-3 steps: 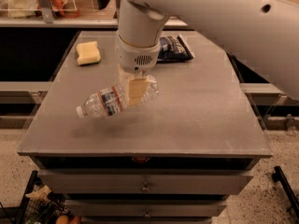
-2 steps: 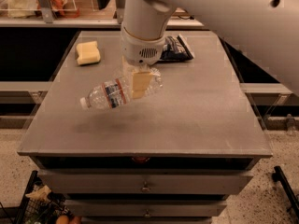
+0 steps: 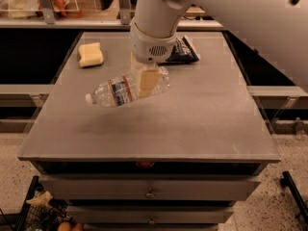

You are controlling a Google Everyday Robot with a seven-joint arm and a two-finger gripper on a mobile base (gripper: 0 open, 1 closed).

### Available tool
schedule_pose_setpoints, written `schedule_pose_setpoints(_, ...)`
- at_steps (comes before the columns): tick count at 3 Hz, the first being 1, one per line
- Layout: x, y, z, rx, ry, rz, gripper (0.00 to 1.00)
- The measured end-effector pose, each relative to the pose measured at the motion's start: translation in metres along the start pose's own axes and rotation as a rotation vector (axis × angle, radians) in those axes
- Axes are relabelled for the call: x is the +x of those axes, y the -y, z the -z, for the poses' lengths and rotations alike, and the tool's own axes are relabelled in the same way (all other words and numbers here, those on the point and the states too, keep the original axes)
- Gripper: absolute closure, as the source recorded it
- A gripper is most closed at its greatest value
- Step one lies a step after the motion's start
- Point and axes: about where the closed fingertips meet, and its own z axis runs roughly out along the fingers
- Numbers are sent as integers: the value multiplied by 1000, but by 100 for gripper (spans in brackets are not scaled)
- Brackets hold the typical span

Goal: Pick water bottle

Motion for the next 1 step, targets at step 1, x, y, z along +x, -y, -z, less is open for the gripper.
schedule_pose_setpoints(1, 0, 0, 0, 4, 9, -3, 100)
